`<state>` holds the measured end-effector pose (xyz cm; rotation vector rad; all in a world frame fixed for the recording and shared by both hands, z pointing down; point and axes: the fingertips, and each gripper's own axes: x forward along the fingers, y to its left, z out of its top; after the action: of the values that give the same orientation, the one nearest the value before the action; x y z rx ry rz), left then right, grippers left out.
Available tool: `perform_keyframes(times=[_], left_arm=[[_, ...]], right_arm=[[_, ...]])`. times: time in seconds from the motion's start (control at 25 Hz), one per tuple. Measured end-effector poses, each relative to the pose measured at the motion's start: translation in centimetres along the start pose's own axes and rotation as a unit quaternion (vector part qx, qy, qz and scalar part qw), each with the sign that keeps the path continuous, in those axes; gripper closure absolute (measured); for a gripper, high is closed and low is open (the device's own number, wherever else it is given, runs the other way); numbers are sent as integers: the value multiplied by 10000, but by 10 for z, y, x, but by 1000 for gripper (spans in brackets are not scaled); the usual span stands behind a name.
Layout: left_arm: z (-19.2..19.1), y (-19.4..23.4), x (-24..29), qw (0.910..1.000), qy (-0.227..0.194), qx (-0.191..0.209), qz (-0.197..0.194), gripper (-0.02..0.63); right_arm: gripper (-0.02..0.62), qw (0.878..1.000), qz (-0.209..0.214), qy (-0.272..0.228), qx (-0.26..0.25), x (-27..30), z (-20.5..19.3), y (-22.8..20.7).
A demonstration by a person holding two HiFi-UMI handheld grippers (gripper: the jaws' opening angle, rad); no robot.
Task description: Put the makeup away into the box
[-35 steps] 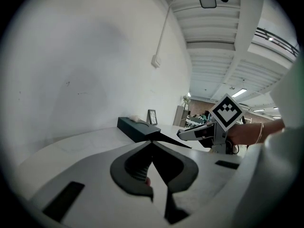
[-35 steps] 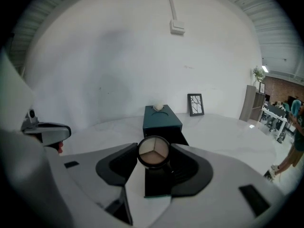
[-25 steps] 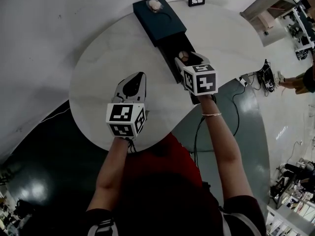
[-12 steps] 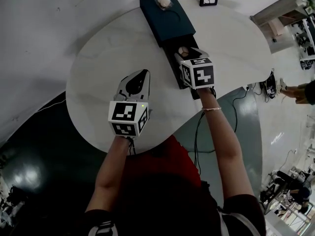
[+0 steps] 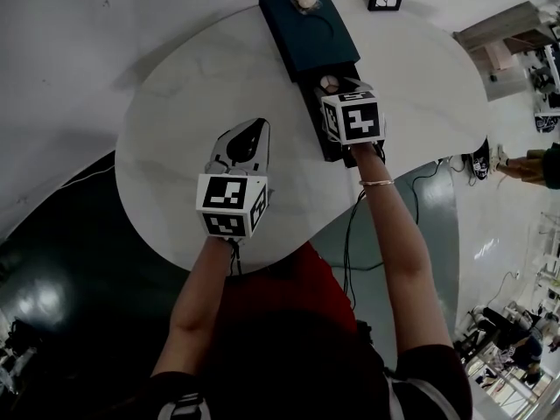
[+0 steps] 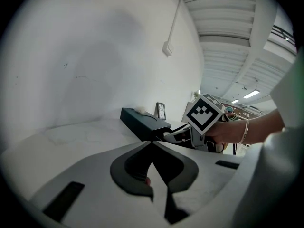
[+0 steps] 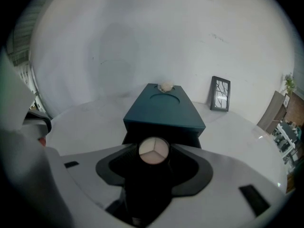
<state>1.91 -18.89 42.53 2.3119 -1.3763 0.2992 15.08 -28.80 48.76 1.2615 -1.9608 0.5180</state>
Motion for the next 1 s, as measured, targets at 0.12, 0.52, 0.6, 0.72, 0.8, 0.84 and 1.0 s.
perform_keyframes(times=[0.12,0.52,0.6,0.72,0.8,0.84,1.0], left_arm=[[-3,3,4,10000,48,-24,-9,584],[-14,10,15,9997,217,-135,-21,584],[-17,12,18,9995,253,-196,-26,584],[-20,14,20,9993,282,-261,-18,584],[-21,14,20,9992,286,-276,-17,584],[-21,14,20,9992,294,-281,-17,584],[-23,14,20,9991,320,-279,-32,584]], right_arm=[[369,9999,-9,108,-23,6,-1,-2],[368,9993,60,339,-123,23,-8,2],[368,9991,46,380,-156,25,-10,1],[368,9990,64,403,-153,28,-11,1],[368,9990,78,415,-142,28,-10,1],[368,9990,83,420,-136,28,-10,1],[368,9991,108,399,-124,28,-11,1]])
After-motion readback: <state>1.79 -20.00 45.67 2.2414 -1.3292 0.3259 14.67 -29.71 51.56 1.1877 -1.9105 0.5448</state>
